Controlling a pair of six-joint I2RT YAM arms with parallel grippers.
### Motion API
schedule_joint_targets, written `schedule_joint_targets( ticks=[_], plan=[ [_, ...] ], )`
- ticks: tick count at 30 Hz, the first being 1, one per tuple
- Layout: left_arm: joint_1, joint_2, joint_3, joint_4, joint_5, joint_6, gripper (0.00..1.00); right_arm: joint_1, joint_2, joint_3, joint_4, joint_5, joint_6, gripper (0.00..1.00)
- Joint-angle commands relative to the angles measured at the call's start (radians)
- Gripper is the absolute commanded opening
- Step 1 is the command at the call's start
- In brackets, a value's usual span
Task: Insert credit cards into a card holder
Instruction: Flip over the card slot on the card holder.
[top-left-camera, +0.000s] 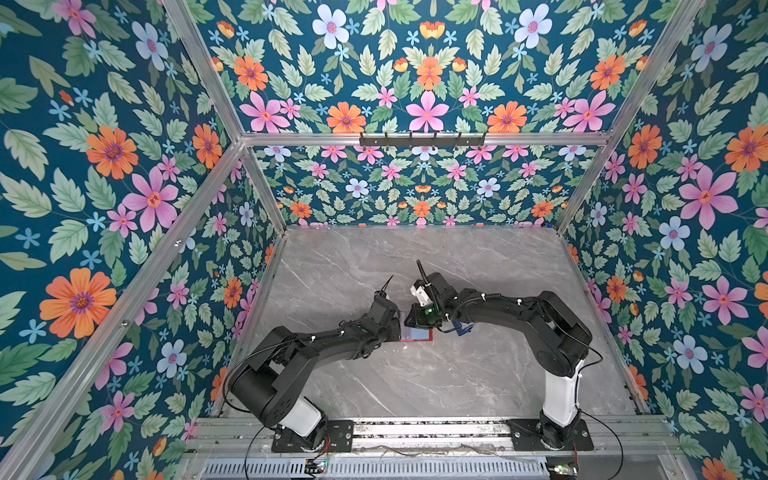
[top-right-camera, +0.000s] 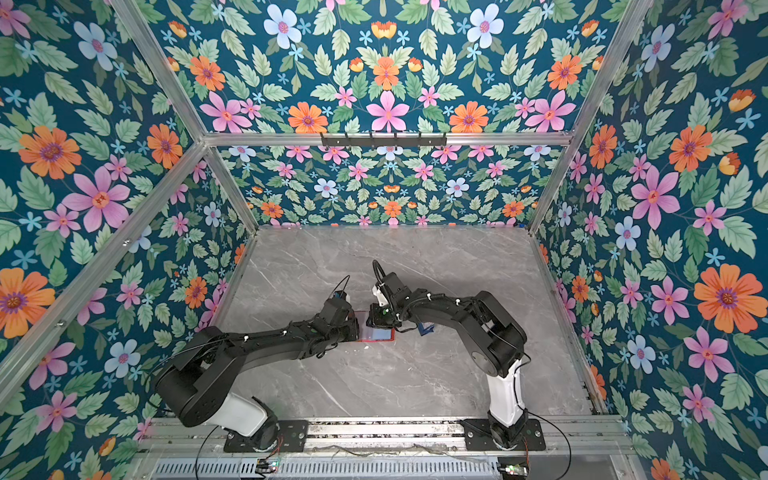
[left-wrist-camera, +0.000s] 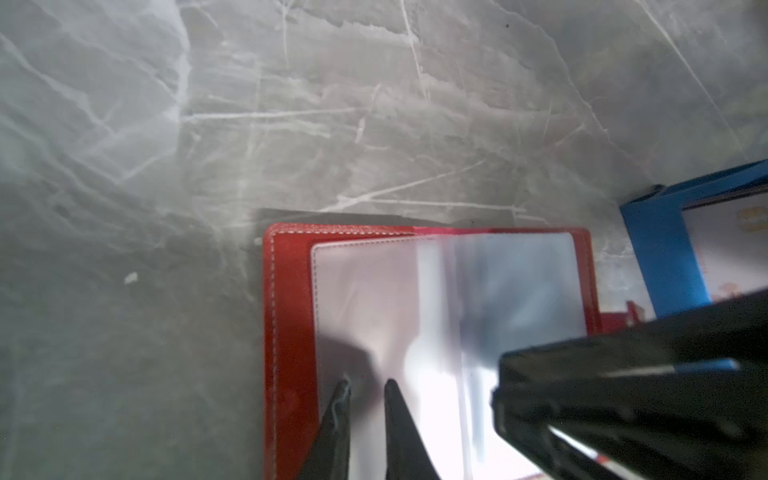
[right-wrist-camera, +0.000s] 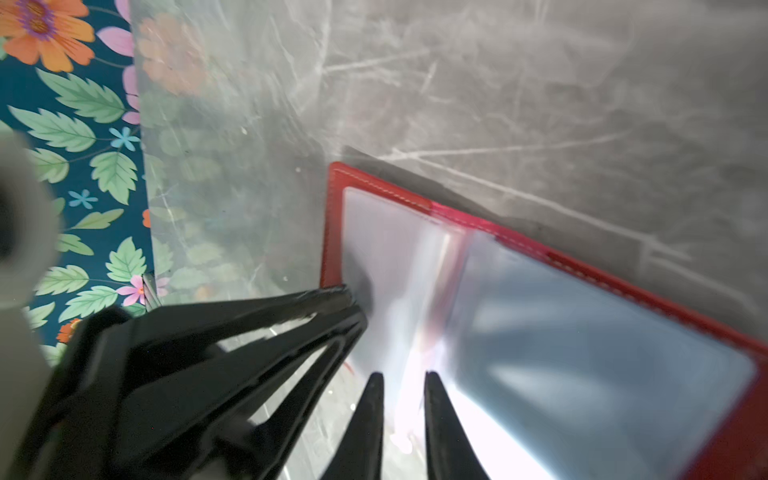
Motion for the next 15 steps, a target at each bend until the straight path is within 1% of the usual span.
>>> schedule_joint_targets(
  ticks=[1, 4, 8, 11, 12, 15],
  plan=[
    [0.001, -0.012, 0.019, -0.039, -0.024, 0.019, 0.21, 0.001, -0.056, -0.018, -0.026, 0.057, -0.003, 0.24],
    [0.001, -0.047, 0.059, -0.066, -0.002, 0.043, 0.24, -0.004, -0.117, -0.033, -0.071, 0.094, -0.029, 0.26],
    [0.001, -0.071, 0.127, -0.099, 0.055, 0.074, 0.28, -0.034, -0.189, -0.041, -0.171, 0.132, -0.069, 0.27],
    [0.0, -0.056, 0.177, -0.101, 0.11, 0.081, 0.29, -0.069, -0.239, -0.054, -0.242, 0.167, -0.108, 0.29],
    [0.0, -0.042, 0.194, -0.101, 0.135, 0.08, 0.29, -0.082, -0.284, -0.057, -0.269, 0.179, -0.122, 0.3],
    [-0.008, 0.005, 0.242, -0.081, 0.186, 0.056, 0.29, -0.129, -0.334, -0.065, -0.342, 0.198, -0.173, 0.34]
  ],
)
